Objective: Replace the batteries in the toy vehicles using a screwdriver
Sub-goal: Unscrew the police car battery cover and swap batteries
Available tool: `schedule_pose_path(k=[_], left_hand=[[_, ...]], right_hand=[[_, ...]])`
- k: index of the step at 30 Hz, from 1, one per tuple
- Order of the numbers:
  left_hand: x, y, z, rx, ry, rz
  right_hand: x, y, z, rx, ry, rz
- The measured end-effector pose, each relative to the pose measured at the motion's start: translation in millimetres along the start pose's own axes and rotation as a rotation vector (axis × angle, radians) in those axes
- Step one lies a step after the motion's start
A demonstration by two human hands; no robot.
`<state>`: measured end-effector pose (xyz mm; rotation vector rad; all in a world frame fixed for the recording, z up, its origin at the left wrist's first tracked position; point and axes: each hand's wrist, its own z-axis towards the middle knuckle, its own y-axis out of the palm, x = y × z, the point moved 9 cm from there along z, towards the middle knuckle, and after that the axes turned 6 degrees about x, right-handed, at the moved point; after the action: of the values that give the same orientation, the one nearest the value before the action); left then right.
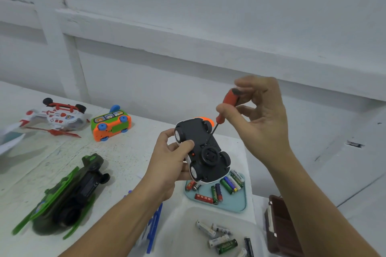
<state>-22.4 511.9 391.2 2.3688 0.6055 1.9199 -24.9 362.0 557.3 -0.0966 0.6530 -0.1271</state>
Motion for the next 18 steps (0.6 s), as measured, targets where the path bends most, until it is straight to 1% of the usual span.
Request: schedule_pose_path(k=[5, 9, 11, 15, 18], left_hand=[[0, -1, -2, 0.04, 0.018, 0.013], [-1, -2, -4, 0.061, 0.023, 0.009], [0, -1, -4, 0.072, 0.029, 0.015], [-2, 1, -6, 0.077, 0.023, 0.019], [-4, 2, -7, 0.078, 0.016, 0.02]], right_hand=[[-1, -4, -1, -0.013, -0.034, 0.031], [7, -3, -5, -0.075, 0.09, 0.157], [6, -5, -5, -0.053, 0.105, 0.178], [7, -13, -2, 0.051, 0.055, 0.107], [7, -12, -5, 0.019, 0.024, 0.121]])
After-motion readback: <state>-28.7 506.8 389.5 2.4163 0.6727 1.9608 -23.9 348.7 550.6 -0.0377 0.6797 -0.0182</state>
